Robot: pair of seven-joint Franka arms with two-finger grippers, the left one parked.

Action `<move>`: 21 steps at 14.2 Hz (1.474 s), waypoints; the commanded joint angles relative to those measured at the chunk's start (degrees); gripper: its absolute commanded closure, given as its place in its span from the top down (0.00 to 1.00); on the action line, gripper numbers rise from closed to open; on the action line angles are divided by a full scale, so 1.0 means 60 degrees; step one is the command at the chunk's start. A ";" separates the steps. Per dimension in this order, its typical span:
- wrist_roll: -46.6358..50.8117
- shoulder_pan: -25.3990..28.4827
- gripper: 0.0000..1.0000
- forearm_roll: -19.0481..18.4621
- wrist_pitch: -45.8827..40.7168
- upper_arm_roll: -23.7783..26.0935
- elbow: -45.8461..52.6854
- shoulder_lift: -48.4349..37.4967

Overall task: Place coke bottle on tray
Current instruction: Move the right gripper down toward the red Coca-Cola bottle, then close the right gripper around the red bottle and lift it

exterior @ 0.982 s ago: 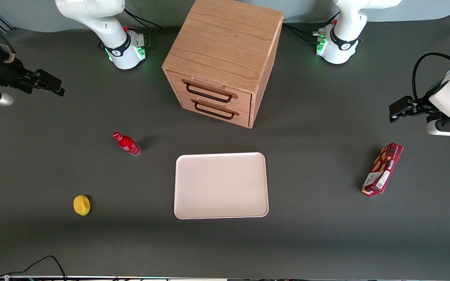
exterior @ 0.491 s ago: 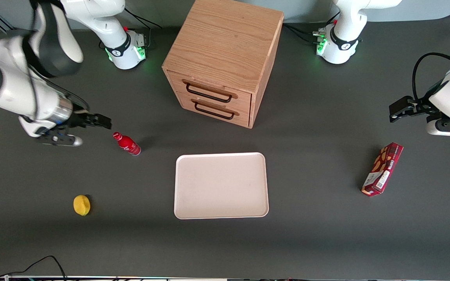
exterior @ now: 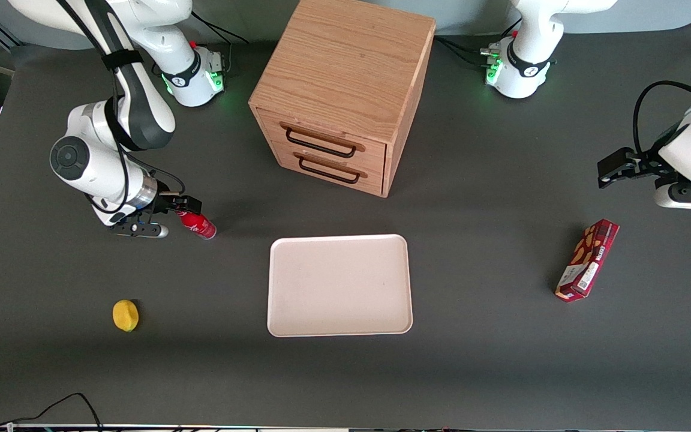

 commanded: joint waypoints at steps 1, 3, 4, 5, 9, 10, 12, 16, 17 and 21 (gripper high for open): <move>-0.0001 0.0049 0.00 -0.0093 0.0205 -0.0028 -0.0144 -0.0092; -0.0016 0.0064 0.00 -0.0093 0.0205 -0.0028 -0.0144 -0.0106; -0.0016 0.0064 0.00 -0.0093 0.0205 -0.0014 -0.0144 -0.0121; -0.0031 0.0064 0.00 -0.0093 0.0191 0.0001 -0.0144 -0.0165; -0.0060 0.0064 0.00 -0.0122 -0.0610 0.0118 0.0438 -0.0515; -0.0060 0.0049 0.00 -0.0239 -0.1471 0.0118 0.1051 -0.0560; -0.0016 0.0049 0.00 -0.0430 -0.3359 0.0118 0.2820 -0.0488; 0.0828 0.0254 0.00 -0.0459 -0.6247 0.0497 0.7342 0.1219; 0.1602 0.0312 0.00 -0.0445 -0.6922 0.0760 0.8791 0.2198; 0.4651 0.1175 0.00 -0.0679 -0.7035 0.1422 1.2580 0.5644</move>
